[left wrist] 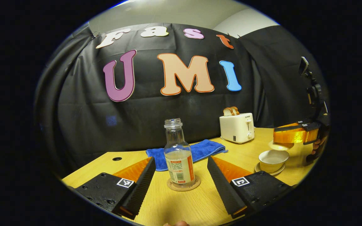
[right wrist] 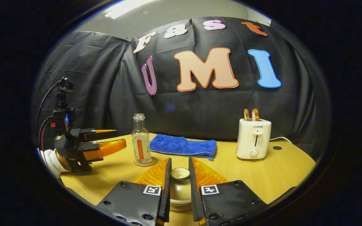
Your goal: Open the teacup lid with one hand, grasp the water bottle and pour water into the teacup with the other hand; after pouring, place the water bottle on the coaster and then close the teacup lid.
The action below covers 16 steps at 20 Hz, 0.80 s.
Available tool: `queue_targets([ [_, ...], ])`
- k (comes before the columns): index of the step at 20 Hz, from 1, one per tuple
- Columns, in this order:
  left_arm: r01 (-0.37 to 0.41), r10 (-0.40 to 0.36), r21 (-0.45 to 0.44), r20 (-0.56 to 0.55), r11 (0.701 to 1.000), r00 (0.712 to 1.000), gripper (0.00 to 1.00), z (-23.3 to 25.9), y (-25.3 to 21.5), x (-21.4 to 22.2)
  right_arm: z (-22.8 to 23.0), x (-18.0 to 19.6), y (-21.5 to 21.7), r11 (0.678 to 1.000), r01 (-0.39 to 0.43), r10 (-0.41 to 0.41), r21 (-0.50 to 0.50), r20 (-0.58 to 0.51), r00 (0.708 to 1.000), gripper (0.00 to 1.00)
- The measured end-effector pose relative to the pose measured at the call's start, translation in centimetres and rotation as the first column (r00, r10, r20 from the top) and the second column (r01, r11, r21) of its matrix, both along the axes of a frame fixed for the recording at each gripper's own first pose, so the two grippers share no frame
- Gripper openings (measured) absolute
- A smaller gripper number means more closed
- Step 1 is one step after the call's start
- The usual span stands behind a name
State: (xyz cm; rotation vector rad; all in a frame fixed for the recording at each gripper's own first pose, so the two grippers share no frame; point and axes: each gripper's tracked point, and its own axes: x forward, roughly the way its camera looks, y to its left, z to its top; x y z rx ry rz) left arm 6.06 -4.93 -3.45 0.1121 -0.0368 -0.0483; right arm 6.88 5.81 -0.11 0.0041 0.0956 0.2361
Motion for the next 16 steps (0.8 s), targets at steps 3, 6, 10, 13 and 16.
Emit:
queue_targets([
  [3,-0.005,0.005,0.012,0.0,1.0,1.0,0.96,0.0,0.1,-0.5,-1.2,0.6,-0.2,1.0,0.011,-0.011,-0.007,-0.04,0.999,0.31],
  [6,0.006,-0.006,0.0,-0.001,1.0,1.0,0.96,-0.3,-0.4,-0.7,-1.9,0.9,-0.2,1.0,0.014,-0.015,-0.007,-0.063,0.998,0.31],
  [10,0.0,0.0,-0.013,-0.004,1.0,1.0,0.96,-0.7,-0.4,-0.9,-2.5,1.0,-0.1,1.0,0.016,-0.017,-0.014,-0.078,0.997,0.31],
  [13,-0.001,0.001,-0.022,-0.016,1.0,1.0,0.96,-1.2,-0.3,-0.9,-3.0,1.2,0.0,1.0,0.013,-0.015,-0.028,-0.086,0.996,0.32],
  [16,-0.001,0.001,-0.025,-0.019,1.0,1.0,1.0,-1.2,-0.3,-0.9,-3.1,1.1,0.3,1.0,0.009,-0.011,-0.023,-0.087,0.996,0.33],
])
